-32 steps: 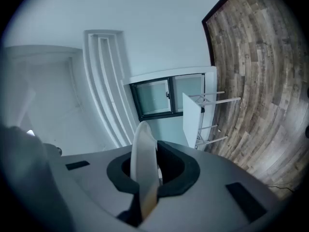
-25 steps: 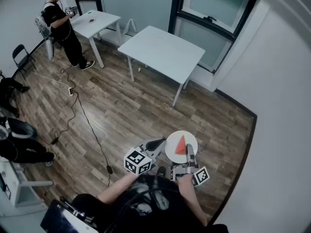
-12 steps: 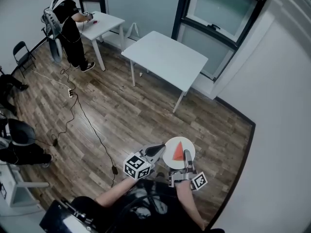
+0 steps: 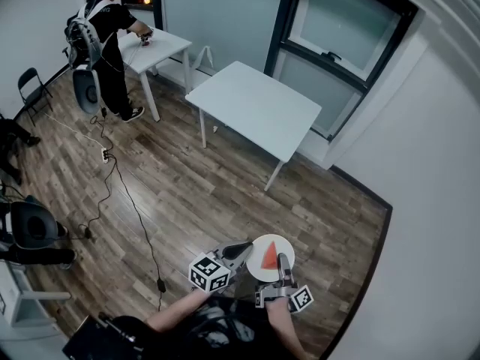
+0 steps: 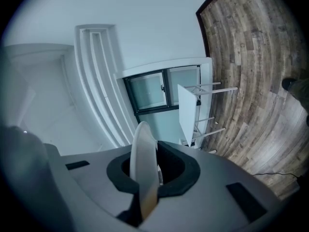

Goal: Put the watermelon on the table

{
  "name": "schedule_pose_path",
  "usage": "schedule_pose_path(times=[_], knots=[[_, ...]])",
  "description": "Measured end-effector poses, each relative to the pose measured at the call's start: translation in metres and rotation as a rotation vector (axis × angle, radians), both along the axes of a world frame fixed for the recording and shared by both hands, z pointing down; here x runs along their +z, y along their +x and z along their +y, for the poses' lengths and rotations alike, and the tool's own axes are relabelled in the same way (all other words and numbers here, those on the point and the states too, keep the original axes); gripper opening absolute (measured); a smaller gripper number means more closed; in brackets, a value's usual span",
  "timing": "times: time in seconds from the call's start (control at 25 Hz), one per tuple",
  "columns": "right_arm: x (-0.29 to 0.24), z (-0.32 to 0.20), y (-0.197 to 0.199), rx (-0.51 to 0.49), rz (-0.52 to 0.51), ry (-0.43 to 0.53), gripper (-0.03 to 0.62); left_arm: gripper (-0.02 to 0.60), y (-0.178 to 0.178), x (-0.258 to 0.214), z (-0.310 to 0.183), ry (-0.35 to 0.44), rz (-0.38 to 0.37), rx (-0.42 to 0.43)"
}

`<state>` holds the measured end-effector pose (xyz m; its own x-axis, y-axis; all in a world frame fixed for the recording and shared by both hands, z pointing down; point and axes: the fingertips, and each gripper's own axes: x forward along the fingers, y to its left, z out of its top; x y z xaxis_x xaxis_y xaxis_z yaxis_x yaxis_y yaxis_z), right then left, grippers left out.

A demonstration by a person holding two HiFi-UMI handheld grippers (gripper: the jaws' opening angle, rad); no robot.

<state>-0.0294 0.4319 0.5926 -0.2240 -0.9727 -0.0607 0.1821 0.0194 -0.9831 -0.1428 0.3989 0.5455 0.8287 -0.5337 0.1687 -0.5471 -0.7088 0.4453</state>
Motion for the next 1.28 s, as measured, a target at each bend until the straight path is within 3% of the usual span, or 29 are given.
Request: schedule_pose_path(times=[0.24, 0.36, 0.56, 0.84, 1.04, 1.28], knots=[[-0.004, -0.086, 0.021, -0.054, 0.011, 0.016, 0.029, 0.005, 0.016, 0.011, -0.088, -0.050, -0.007, -0.055], [-0.012, -0.124, 0.067, -0.024, 0.035, 0.048, 0.029, 0.005, 0.044, 0.002, -0.133, -0.025, -0.021, -0.047], [-0.004, -0.176, 0.124, 0.033, -0.034, 0.060, 0.029, 0.005, 0.079, -0.018, -0.181, 0.029, -0.040, -0.054], [0.012, -0.242, 0.128, -0.003, -0.068, 0.020, 0.029, 0.005, 0.099, 0.005, -0.239, -0.041, -0.057, -0.065], [0.019, -0.305, 0.128, 0.001, -0.070, 0.005, 0.029, 0.005, 0.105, 0.015, -0.313, -0.058, -0.051, -0.057], [0.015, -0.401, 0.129, 0.051, -0.050, 0.015, 0.029, 0.005, 0.111, 0.011, -0.411, -0.055, -0.034, 0.013]])
